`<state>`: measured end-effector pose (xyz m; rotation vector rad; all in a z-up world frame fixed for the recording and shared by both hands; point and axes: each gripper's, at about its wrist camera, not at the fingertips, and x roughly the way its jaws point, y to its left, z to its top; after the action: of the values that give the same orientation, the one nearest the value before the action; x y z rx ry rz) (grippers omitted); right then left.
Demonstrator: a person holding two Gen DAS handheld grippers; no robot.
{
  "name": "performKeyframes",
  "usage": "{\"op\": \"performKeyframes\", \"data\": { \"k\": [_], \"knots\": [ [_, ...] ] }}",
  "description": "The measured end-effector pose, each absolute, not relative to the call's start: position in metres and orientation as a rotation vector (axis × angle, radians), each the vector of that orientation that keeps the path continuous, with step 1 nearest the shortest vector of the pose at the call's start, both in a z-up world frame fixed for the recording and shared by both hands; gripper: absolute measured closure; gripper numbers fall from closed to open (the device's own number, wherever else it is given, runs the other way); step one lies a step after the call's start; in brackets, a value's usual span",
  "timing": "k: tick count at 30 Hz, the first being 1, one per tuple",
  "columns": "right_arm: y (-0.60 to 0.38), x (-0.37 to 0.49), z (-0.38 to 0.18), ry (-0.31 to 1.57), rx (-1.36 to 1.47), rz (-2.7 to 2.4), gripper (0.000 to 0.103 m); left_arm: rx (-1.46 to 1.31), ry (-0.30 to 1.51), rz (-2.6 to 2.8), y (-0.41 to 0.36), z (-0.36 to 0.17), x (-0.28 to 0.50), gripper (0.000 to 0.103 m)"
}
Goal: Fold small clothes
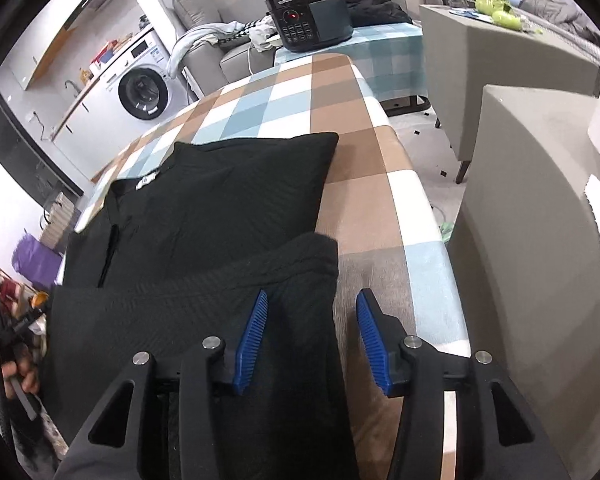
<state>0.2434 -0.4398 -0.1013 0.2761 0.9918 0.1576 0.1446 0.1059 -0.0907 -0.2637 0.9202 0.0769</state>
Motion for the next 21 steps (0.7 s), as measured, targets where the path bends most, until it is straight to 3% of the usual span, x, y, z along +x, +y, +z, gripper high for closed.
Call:
{"op": "performKeyframes", "data": {
  "k": [3, 4, 6, 8, 13, 14, 15, 18, 21],
  "knots": [
    [-0.443, 0.248, -0.101, 0.984, 0.335, 0.196, 0.058, -0.287, 0.941, 0.093, 0.112, -0.094, 0.148, 0.072],
    [-0.443, 0.250, -0.102, 0.983, 0.353, 0.214, 0.064, -0.292, 0.942, 0.093, 0.115, -0.095, 0.148, 0.071],
    [-0.442, 0.248, -0.100, 0.968, 0.350, 0.229, 0.089, -0.302, 0.947, 0.093, 0.118, -0.096, 0.149, 0.062],
    [-0.440, 0.243, -0.096, 0.934, 0.330, 0.258, 0.096, -0.319, 0.954, 0.085, 0.122, -0.098, 0.152, 0.059],
    [-0.438, 0.218, -0.071, 0.796, 0.295, 0.304, 0.096, -0.347, 0.985, 0.041, 0.120, -0.105, 0.166, 0.059],
    [-0.437, 0.215, -0.067, 0.791, 0.277, 0.291, 0.096, -0.357, 0.983, 0.045, 0.120, -0.106, 0.169, 0.061],
    [-0.437, 0.213, -0.065, 0.792, 0.266, 0.277, 0.096, -0.372, 0.974, 0.044, 0.120, -0.107, 0.170, 0.075],
    [-0.438, 0.211, -0.063, 0.796, 0.252, 0.254, 0.096, -0.414, 0.925, 0.033, 0.121, -0.102, 0.168, 0.098],
    [-0.435, 0.210, -0.059, 0.783, 0.243, 0.251, 0.096, -0.409, 0.846, 0.041, 0.122, -0.088, 0.157, 0.100]
  ]
}}
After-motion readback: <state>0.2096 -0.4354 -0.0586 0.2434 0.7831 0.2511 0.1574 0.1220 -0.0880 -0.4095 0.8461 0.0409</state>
